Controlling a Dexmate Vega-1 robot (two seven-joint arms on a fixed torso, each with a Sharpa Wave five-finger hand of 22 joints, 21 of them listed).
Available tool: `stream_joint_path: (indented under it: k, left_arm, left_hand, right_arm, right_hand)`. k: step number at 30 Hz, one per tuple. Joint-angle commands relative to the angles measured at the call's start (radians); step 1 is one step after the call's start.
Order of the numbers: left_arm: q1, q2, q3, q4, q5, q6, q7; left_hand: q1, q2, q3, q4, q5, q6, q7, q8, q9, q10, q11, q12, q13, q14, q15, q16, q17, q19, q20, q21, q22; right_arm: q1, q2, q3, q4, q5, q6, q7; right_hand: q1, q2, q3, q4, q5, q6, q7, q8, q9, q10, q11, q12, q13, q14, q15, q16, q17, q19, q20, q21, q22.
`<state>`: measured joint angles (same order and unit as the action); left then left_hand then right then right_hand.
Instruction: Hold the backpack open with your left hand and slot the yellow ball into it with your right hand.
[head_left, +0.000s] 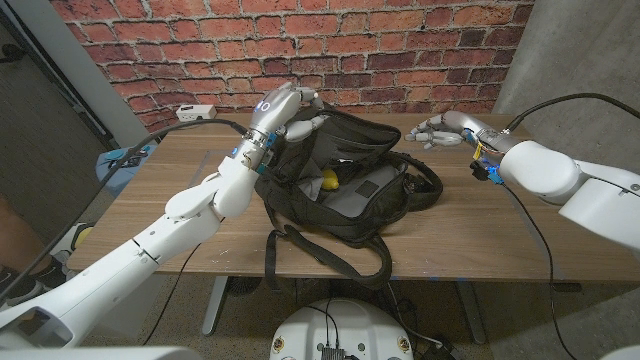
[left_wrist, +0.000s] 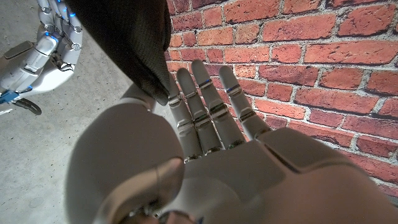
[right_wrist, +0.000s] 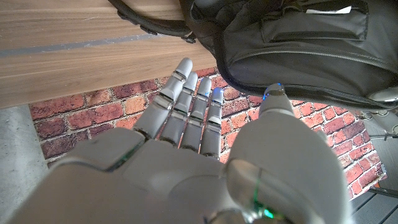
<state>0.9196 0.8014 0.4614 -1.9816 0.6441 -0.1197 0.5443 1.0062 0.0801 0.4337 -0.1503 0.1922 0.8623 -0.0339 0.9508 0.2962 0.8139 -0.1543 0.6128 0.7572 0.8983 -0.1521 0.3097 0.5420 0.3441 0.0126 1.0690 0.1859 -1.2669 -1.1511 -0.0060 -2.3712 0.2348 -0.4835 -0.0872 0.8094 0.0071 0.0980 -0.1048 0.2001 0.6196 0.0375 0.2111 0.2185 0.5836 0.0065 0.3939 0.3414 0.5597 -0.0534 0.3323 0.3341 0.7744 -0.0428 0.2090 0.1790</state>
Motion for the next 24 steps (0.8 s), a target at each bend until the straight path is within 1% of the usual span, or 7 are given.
stream_joint_path:
  k: [1, 6, 9, 11, 17, 21, 24]
  left_arm:
    - [0.016, 0.015, -0.027, -0.007, -0.030, -0.017, -0.028]
    - [0.015, 0.020, -0.035, 0.002, -0.044, -0.036, -0.036]
    - [0.014, 0.025, -0.040, 0.006, -0.057, -0.046, -0.049]
    - [0.012, 0.029, -0.042, 0.008, -0.067, -0.051, -0.063]
    - [0.000, 0.027, -0.044, 0.028, -0.099, -0.082, -0.087]
    - [-0.012, 0.026, -0.041, 0.032, -0.121, -0.086, -0.126]
    - [-0.019, 0.019, -0.039, 0.039, -0.125, -0.093, -0.130]
  left_hand:
    - [-0.025, 0.001, -0.001, 0.013, 0.006, -0.020, 0.005, -0.013, -0.004, -0.033, 0.002, -0.018, -0.011, -0.017, 0.007, -0.014, -0.001, -0.011, 0.006, 0.000, 0.002]
    - [-0.059, -0.005, -0.009, 0.027, 0.005, -0.035, 0.006, -0.029, -0.017, -0.047, 0.008, -0.035, -0.030, -0.039, 0.015, -0.030, -0.009, -0.031, 0.011, -0.007, 0.002]
    - [-0.083, -0.007, -0.013, 0.035, 0.004, -0.061, 0.011, -0.047, -0.026, -0.071, 0.020, -0.053, -0.043, -0.050, 0.020, -0.037, -0.013, -0.041, 0.015, -0.011, 0.001]
    - [-0.106, -0.011, -0.018, 0.043, 0.004, -0.077, 0.023, -0.064, -0.035, -0.096, 0.032, -0.071, -0.056, -0.072, 0.027, -0.049, -0.020, -0.059, 0.021, -0.019, 0.001]
    - [-0.205, -0.024, -0.040, 0.083, 0.000, -0.115, 0.035, -0.122, -0.067, -0.124, 0.050, -0.107, -0.091, -0.107, 0.046, -0.067, -0.039, -0.079, 0.032, -0.034, -0.001]
    - [-0.282, -0.034, -0.056, 0.111, -0.002, -0.161, 0.060, -0.181, -0.088, -0.170, 0.075, -0.145, -0.120, -0.157, 0.075, -0.085, -0.055, -0.108, 0.047, -0.054, -0.002]
    - [-0.314, -0.040, -0.064, 0.122, -0.004, -0.179, 0.061, -0.203, -0.092, -0.193, 0.088, -0.161, -0.130, -0.179, 0.083, -0.092, -0.062, -0.125, 0.053, -0.065, -0.002]
  right_arm:
    - [0.018, 0.025, -0.018, -0.001, -0.006, -0.025, -0.021]
    - [0.027, 0.026, -0.027, -0.002, -0.009, -0.035, -0.029]
    - [0.034, 0.024, -0.032, -0.011, -0.013, -0.052, -0.036]
    - [0.034, 0.019, -0.029, -0.013, -0.015, -0.051, -0.034]
    - [0.044, 0.015, -0.030, -0.022, -0.013, -0.075, -0.038]
    - [0.045, 0.014, -0.027, -0.022, -0.012, -0.078, -0.040]
    - [0.045, 0.012, -0.022, -0.015, -0.007, -0.076, -0.035]
  right_hand:
    - [-0.002, 0.008, -0.001, -0.002, -0.001, 0.001, 0.002, 0.007, 0.001, 0.007, 0.001, 0.000, 0.002, -0.005, -0.022, 0.007, 0.002, -0.002, -0.002, 0.005, 0.005]
    - [-0.002, 0.007, -0.002, -0.003, -0.001, -0.001, 0.002, 0.006, 0.001, 0.007, 0.002, -0.001, 0.002, -0.008, -0.021, 0.006, 0.001, -0.004, -0.001, 0.004, 0.005]
    - [-0.003, 0.007, -0.002, -0.003, -0.001, -0.002, 0.002, 0.006, 0.001, 0.004, 0.003, -0.003, 0.003, -0.010, -0.021, 0.005, 0.001, -0.005, -0.001, 0.004, 0.005]
    - [-0.003, 0.007, -0.003, -0.003, -0.001, -0.004, 0.002, 0.005, 0.001, 0.002, 0.004, -0.004, 0.003, -0.011, -0.021, 0.005, 0.001, -0.007, 0.001, 0.004, 0.005]
    - [-0.005, 0.008, -0.003, -0.003, -0.001, -0.007, 0.002, 0.004, 0.001, 0.001, 0.003, -0.005, 0.004, -0.014, -0.022, 0.004, 0.001, -0.008, 0.001, 0.003, 0.005]
    - [-0.005, 0.008, -0.004, -0.004, -0.001, -0.007, 0.002, 0.005, 0.001, 0.002, 0.005, -0.006, 0.004, -0.015, -0.022, 0.003, 0.001, -0.010, 0.002, 0.003, 0.005]
    - [-0.005, 0.008, -0.004, -0.004, -0.001, -0.007, 0.003, 0.005, 0.000, 0.002, 0.005, -0.006, 0.004, -0.015, -0.021, 0.003, 0.000, -0.011, 0.002, 0.002, 0.005]
